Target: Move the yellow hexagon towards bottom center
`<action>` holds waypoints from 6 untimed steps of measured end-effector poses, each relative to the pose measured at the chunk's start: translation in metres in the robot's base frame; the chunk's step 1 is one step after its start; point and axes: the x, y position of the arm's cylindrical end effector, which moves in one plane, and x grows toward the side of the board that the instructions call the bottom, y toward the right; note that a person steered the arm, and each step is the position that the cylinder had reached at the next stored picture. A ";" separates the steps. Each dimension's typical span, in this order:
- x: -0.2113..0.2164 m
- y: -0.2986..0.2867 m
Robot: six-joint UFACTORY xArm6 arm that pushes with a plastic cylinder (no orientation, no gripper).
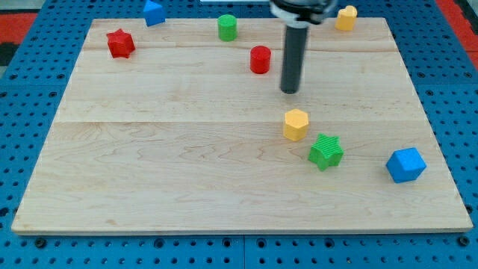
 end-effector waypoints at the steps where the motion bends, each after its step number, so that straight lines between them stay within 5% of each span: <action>1: 0.035 0.002; 6: 0.129 -0.020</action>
